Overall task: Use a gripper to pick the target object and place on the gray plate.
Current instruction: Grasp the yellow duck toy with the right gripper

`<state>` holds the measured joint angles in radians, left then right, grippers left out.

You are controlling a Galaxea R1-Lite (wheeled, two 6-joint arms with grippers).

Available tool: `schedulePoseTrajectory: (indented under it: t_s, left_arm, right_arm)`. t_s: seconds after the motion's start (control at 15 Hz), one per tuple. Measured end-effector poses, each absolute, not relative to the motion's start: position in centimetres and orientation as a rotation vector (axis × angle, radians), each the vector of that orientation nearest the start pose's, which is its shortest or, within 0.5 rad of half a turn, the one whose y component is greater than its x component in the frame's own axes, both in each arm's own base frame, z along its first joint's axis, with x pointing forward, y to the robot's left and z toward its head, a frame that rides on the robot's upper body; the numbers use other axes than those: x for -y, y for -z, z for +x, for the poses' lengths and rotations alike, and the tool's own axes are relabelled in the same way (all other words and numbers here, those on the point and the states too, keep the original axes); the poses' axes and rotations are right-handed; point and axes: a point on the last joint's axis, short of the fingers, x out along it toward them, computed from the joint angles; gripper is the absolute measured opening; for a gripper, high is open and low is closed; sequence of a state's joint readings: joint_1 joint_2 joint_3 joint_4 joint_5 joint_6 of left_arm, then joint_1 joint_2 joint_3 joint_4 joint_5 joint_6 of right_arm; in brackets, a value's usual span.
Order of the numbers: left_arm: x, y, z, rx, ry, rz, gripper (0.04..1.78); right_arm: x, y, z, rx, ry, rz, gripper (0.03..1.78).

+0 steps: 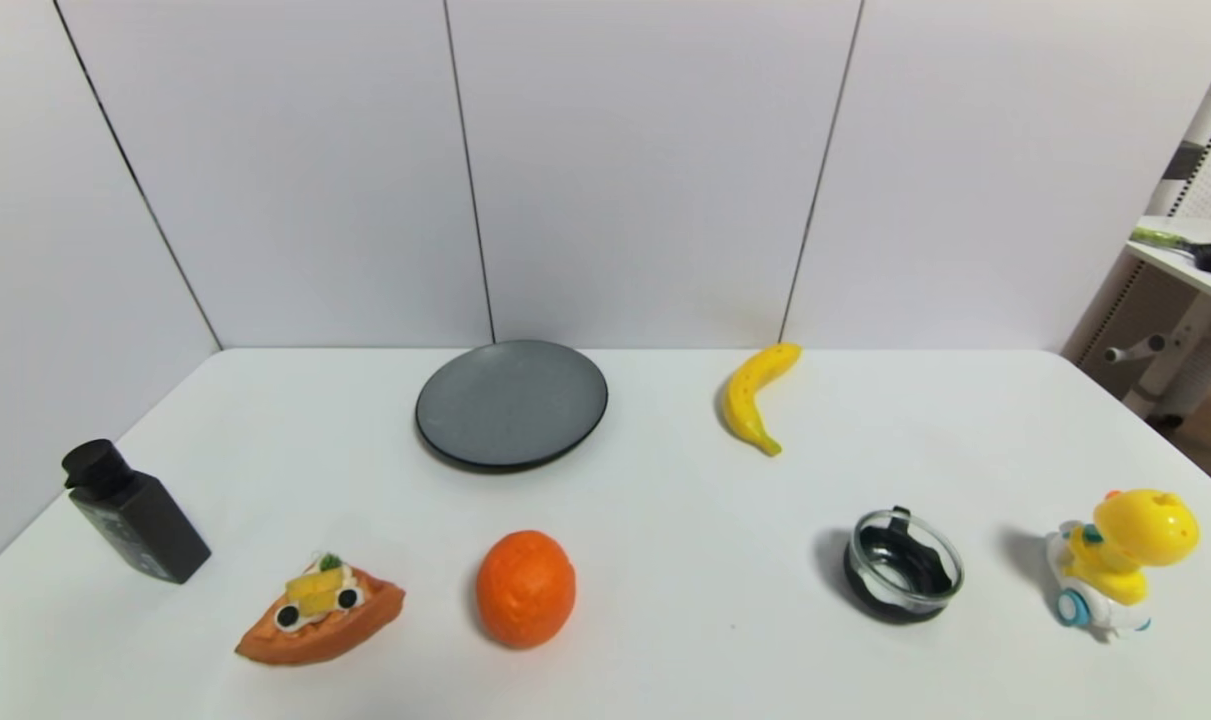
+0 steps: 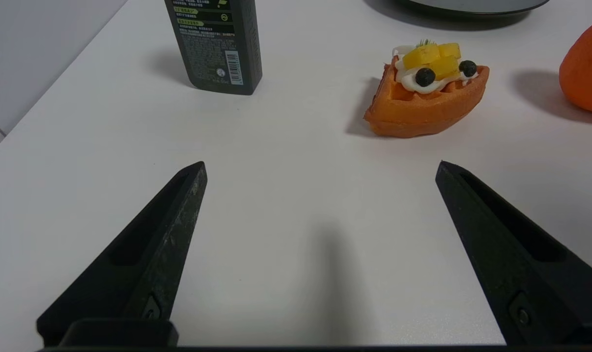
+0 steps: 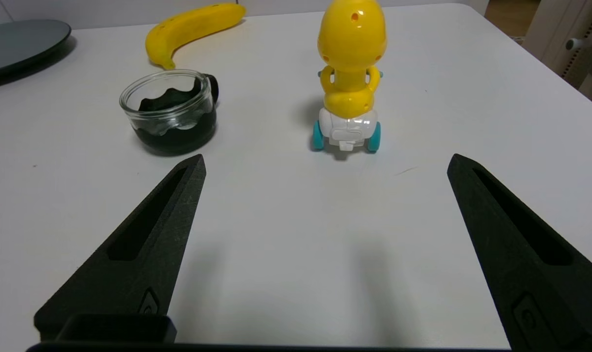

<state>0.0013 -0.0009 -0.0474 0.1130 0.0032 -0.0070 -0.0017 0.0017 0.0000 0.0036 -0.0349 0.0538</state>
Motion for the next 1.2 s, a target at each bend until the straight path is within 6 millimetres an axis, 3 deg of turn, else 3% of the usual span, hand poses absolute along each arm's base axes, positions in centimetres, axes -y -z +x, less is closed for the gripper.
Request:
schedulePoseTrajectory:
  t_s: [0.27, 0.47, 0.87, 1.2]
  left_arm:
    - [0.0, -7.7, -2.7, -0.065, -0.005, -0.008, 1.69]
    - [0.0, -7.7, -2.7, -0.065, -0.004, -0.007, 1.69]
    - [0.0, -7.7, -2.7, -0.065, -0.004, -0.007, 1.69]
    - [0.0, -7.7, -2.7, -0.066, -0.004, -0.007, 1.69]
  right_arm:
    - [0.1, -7.4, -2.2, -0.026, 0.039, 0.053, 1.71]
    - [0.1, -8.8, -2.0, -0.052, 0.04, 0.048, 1.71]
    - [0.1, -15.4, -0.2, -0.077, 0.049, 0.016, 1.71]
    - [0.1, -20.6, 3.6, -0.156, 0.053, 0.01, 1.71]
